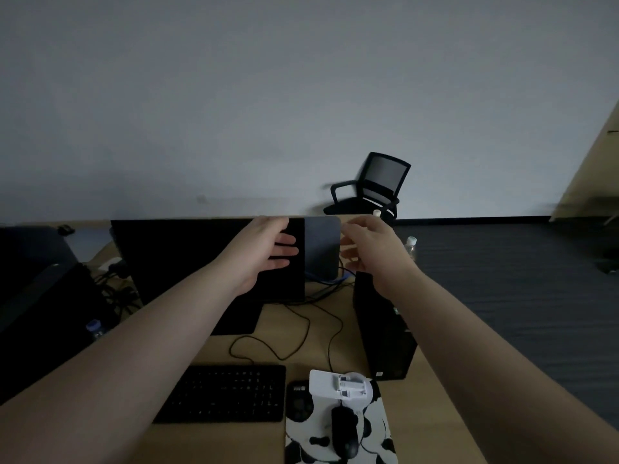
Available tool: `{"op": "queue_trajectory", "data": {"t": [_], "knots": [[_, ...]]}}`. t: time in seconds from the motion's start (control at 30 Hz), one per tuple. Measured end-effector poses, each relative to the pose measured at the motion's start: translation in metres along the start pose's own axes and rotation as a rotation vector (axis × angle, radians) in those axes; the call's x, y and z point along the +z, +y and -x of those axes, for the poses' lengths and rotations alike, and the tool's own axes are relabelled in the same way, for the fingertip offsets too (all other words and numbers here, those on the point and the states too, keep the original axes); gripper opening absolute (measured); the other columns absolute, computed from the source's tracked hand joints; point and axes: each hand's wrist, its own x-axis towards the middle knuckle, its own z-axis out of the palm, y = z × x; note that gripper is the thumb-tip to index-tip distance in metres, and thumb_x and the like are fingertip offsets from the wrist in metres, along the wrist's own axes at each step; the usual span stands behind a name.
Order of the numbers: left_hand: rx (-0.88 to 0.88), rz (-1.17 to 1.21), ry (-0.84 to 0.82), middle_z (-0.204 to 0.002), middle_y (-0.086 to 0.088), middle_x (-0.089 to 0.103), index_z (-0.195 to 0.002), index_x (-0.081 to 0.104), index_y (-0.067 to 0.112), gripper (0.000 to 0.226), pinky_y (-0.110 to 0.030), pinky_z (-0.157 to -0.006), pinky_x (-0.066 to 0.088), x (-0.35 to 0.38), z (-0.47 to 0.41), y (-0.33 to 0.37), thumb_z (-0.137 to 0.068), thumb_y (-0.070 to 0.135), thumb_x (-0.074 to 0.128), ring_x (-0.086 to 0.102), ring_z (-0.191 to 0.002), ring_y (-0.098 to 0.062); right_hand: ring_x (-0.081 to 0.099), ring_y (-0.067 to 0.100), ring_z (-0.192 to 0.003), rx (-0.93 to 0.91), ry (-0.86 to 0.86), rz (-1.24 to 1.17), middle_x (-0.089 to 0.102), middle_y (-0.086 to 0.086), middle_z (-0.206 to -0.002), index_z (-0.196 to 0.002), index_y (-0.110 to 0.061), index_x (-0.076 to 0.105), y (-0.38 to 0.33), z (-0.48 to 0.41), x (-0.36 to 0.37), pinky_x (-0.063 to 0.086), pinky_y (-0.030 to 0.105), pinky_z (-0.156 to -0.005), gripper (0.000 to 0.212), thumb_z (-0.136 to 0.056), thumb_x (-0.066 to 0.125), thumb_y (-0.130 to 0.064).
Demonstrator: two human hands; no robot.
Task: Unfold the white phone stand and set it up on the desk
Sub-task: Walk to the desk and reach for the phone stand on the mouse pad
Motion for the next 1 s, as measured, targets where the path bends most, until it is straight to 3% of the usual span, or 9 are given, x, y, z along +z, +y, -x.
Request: {"op": "queue_trajectory", "data": {"t": [0.23, 0.5, 0.67, 0.77, 0.87, 0.93, 1.0], "knots": [[-0.1, -0.018, -0.086, -0.119, -0.013, 0.072, -0.136, 0.055, 0.014, 0.042, -0.043, -0.093, 0.061, -0.008, -0.02, -0.061, -0.102, 0.038, 0.056, 0.074, -0.107, -0.028, 0.066, 0.02, -0.079, 0.097, 0.051, 0.034, 0.068, 0.006, -0.094, -0.105, -0.02, 0.066, 0.053, 0.004, 0.018, 0.06, 0.042, -0.077, 0.013, -0.095, 0.063, -0.028], [-0.224, -0.075, -0.099, -0.122, -0.016, 0.071, -0.12, 0.06, 0.017, 0.026, -0.046, -0.093, 0.059, 0.011, -0.037, -0.147, -0.103, 0.035, 0.053, 0.074, -0.107, -0.029, 0.065, 0.018, -0.077, 0.236, 0.106, 0.112, 0.069, 0.004, -0.089, -0.11, -0.02, 0.068, 0.145, 0.0, 0.014, 0.062, 0.042, -0.077, 0.018, -0.095, 0.063, -0.028], [-0.353, -0.079, -0.066, -0.122, -0.017, 0.07, -0.128, 0.056, 0.016, 0.03, -0.042, -0.088, 0.059, 0.023, -0.047, -0.22, -0.103, 0.032, 0.054, 0.074, -0.103, -0.03, 0.062, 0.014, -0.07, 0.336, 0.106, 0.174, 0.065, 0.0, -0.085, -0.111, -0.017, 0.067, 0.217, -0.001, 0.004, 0.058, 0.032, -0.065, 0.017, -0.096, 0.06, -0.022], [-0.425, -0.087, -0.056, -0.121, -0.017, 0.071, -0.115, 0.059, 0.019, 0.018, -0.039, -0.085, 0.06, 0.029, -0.052, -0.264, -0.103, 0.032, 0.054, 0.074, -0.101, -0.028, 0.066, 0.02, -0.075, 0.405, 0.084, 0.225, 0.065, 0.001, -0.087, -0.11, -0.019, 0.066, 0.263, -0.003, 0.001, 0.063, 0.04, -0.072, 0.017, -0.094, 0.059, -0.021], [-0.479, -0.111, -0.025, -0.119, -0.014, 0.07, -0.108, 0.06, 0.022, 0.012, -0.044, -0.092, 0.061, 0.035, -0.055, -0.298, -0.103, 0.031, 0.053, 0.073, -0.108, -0.029, 0.071, 0.027, -0.089, 0.437, 0.045, 0.295, 0.068, 0.001, -0.097, -0.109, -0.021, 0.065, 0.295, -0.002, 0.001, 0.061, 0.048, -0.081, 0.019, -0.093, 0.055, -0.021], [-0.52, -0.133, -0.017, -0.118, -0.011, 0.07, -0.113, 0.06, 0.022, 0.018, -0.047, -0.097, 0.059, 0.04, -0.058, -0.317, -0.102, 0.034, 0.053, 0.074, -0.107, -0.027, 0.072, 0.027, -0.091, 0.454, 0.026, 0.328, 0.069, 0.001, -0.101, -0.11, -0.02, 0.065, 0.315, -0.004, 0.001, 0.061, 0.047, -0.08, 0.021, -0.092, 0.054, -0.022], [-0.525, -0.154, -0.023, -0.118, -0.008, 0.068, -0.104, 0.061, 0.028, 0.011, -0.048, -0.099, 0.058, 0.043, -0.059, -0.328, -0.101, 0.034, 0.052, 0.074, -0.101, -0.022, 0.072, 0.027, -0.09, 0.464, 0.013, 0.36, 0.07, 0.001, -0.103, -0.111, -0.021, 0.065, 0.329, -0.005, 0.001, 0.061, 0.047, -0.08, 0.023, -0.091, 0.054, -0.024]]}}
